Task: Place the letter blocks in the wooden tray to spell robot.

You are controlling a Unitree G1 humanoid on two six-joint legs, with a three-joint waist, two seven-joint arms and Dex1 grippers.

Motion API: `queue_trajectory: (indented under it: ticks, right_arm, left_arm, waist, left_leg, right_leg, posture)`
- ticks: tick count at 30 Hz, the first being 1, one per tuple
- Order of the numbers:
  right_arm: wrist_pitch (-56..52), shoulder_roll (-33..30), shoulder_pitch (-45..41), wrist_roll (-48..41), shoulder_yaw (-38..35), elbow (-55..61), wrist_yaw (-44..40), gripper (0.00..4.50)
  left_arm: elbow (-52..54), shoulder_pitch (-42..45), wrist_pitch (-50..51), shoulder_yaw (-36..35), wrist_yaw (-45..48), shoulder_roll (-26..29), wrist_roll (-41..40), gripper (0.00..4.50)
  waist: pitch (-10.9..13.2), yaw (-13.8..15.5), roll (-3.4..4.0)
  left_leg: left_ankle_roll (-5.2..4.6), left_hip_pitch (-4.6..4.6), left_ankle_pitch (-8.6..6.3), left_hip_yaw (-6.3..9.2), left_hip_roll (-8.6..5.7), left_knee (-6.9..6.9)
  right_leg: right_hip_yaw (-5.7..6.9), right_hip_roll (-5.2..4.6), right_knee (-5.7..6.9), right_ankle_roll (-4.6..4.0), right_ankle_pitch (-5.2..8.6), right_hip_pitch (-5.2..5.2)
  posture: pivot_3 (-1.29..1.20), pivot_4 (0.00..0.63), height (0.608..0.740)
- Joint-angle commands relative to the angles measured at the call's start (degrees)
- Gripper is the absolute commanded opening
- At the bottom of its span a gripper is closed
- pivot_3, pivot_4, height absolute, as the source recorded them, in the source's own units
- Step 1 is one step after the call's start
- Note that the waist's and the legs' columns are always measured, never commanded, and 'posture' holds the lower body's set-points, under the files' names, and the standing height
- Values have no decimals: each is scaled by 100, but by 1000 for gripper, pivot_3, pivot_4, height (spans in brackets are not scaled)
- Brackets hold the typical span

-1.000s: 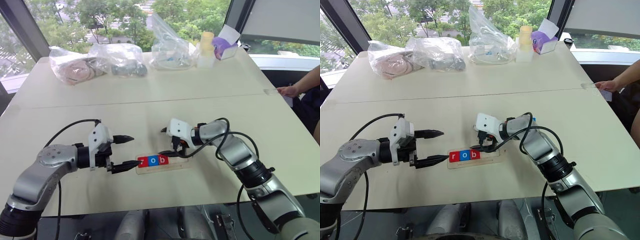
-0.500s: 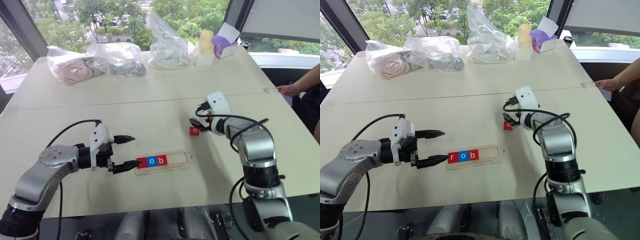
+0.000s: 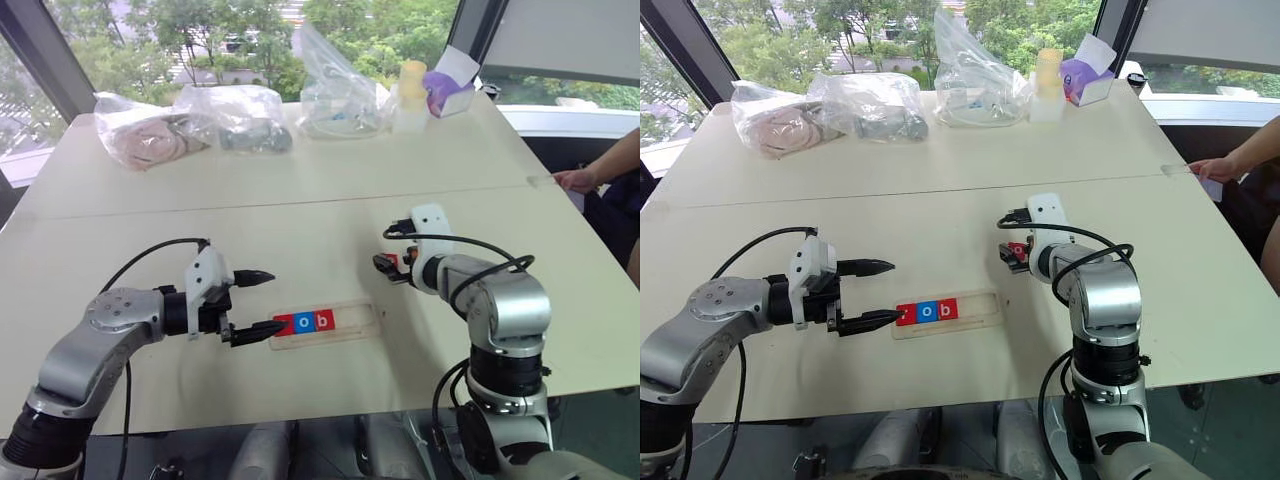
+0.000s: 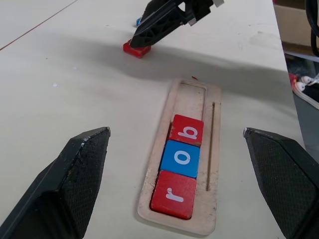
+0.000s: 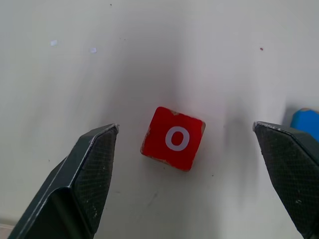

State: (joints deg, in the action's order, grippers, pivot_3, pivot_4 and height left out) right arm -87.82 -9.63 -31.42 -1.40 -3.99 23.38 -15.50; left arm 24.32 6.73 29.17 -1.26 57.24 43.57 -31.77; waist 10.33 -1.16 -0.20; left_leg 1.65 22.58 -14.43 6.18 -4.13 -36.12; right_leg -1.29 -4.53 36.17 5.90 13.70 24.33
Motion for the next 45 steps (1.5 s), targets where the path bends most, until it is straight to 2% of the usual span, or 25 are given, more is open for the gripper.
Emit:
queue_trajectory:
  ticks: [1, 9, 12, 14, 15, 17, 18, 22, 25, 29, 35, 38, 39, 42, 44, 45]
  right_arm:
    - [278, 181, -35, -82, 46, -243, 179, 4453]
    - [758, 275, 27, -68, 351, -826, 411, 4453]
    - [785, 214, 108, -113, 499, -774, 403, 3613]
    - [771, 150, 173, -129, 589, -683, 401, 2642]
    - [736, 129, 205, -145, 618, -619, 396, 1988]
    - [674, 73, 265, -181, 689, -493, 367, 1193]
    - [630, 29, 302, -193, 740, -404, 352, 1192]
    - [223, -357, 502, -383, 890, 304, 153, 1191]
    - [-395, -840, 845, -691, 733, 1242, -105, 1191]
    - [-468, -1343, 1473, -1148, 431, 1989, -347, 1191]
    - [-468, -1431, 1916, -1505, 387, 2309, -237, 1191]
    - [-468, -1556, 1841, -1609, 382, 2350, -259, 2793]
    - [-468, -1635, 1797, -1663, 382, 2375, -299, 2940]
    - [-267, -2158, 1604, -1871, 462, 2444, -644, 4368]
    - [845, -3109, 1639, -2044, 542, 2299, -1549, 4439]
    - [1796, -3622, 1745, -1996, 529, 2012, -2220, 4439]
  left_arm:
    - [75, 32, -75, -64, -31, -9, 3, 4500]
    - [165, -52, -55, -107, -153, -22, -5, 4500]
    - [201, -97, -56, -117, -203, -22, -12, 4500]
    - [216, -114, -61, -116, -240, -32, -12, 4500]
    - [220, -119, -65, -114, -254, -35, -15, 4500]
    - [226, -130, -78, -102, -272, -40, -14, 4500]
    - [220, -127, -85, -92, -277, -46, -10, 4500]
    - [175, -101, -125, -58, -246, -65, 7, 4500]
    - [122, -84, -166, -36, -176, -66, 19, 4500]
    - [59, -50, -194, 3, -89, -59, 15, 4500]
    - [-122, 113, -227, 103, 29, -86, 70, 4500]
    - [-164, 180, -220, 119, 52, -93, 78, 4500]
    - [-169, 189, -220, 119, 56, -93, 76, 4500]
    - [-181, 205, -209, 115, 57, -93, 72, 4500]
    - [-165, 204, -196, 132, 44, -101, 78, 4500]
    - [-160, 210, -190, 137, 35, -107, 79, 4500]
  waist:
    - [0, 0, 0]
    - [-6, -11, -7]
    - [-6, -11, -7]
    - [-6, -14, -7]
    - [-6, -15, -7]
    - [-7, -14, -6]
    - [-7, -13, -7]
    - [-7, 5, -6]
    - [-6, 46, -6]
    - [-7, 48, -7]
    - [-6, 20, -8]
    - [-6, 28, -9]
    - [-6, 31, -9]
    - [-5, 40, -9]
    - [-1, 49, -5]
    - [2, 55, -4]
  left_leg:
    - [0, 0, 0, 0, 0, 0]
    - [0, -10, 0, -1, 1, -2]
    - [1, -13, 1, -1, 2, -3]
    - [1, -13, 1, -1, 2, -2]
    - [1, -13, 1, -1, 2, -2]
    - [1, -13, 2, 0, 3, 0]
    - [1, -13, 1, 0, 3, 1]
    - [1, -12, 1, 1, 3, 0]
    - [1, -7, 1, 3, 1, 0]
    - [-2, -2, 0, 3, -1, -1]
    - [-2, -6, 0, 2, 6, -2]
    - [-2, -6, 0, 2, 5, -3]
    - [-2, -6, 0, 2, 5, -4]
    - [-2, -4, 0, 1, 2, -7]
    - [-2, -3, 0, 1, 1, -8]
    - [-2, -2, 0, 0, -1, -10]
  right_leg:
    - [0, 1, 0, 0, 0, 0]
    - [0, 1, 1, 0, 0, -11]
    - [0, 3, 1, 0, 0, -13]
    - [0, 4, 1, 0, 0, -13]
    - [-1, 5, 1, -1, 0, -12]
    - [0, 5, 1, -1, 0, -12]
    - [0, 5, 1, -1, 0, -11]
    - [0, 4, 0, 0, 0, -12]
    - [3, 1, -3, 0, 1, -12]
    - [7, -4, -10, 3, 3, -15]
    - [7, -2, -8, 3, 5, -16]
    - [7, 0, -8, 4, 5, -18]
    - [7, 0, -9, 4, 5, -18]
    - [7, -2, -10, 5, 5, -18]
    - [8, -3, -11, 4, 6, -20]
    - [11, -4, -13, 10, 9, -22]
  posture:
    - [0, 150, 740]
    - [0, 150, 740]
    - [0, 150, 740]
    - [0, 150, 740]
    - [0, 150, 740]
    - [0, 150, 740]
    - [0, 150, 740]
    - [0, 150, 740]
    - [0, 150, 740]
    - [0, 150, 740]
    - [0, 150, 740]
    - [0, 150, 740]
    - [0, 150, 740]
    - [0, 150, 740]
    - [0, 150, 740]
    - [0, 150, 740]
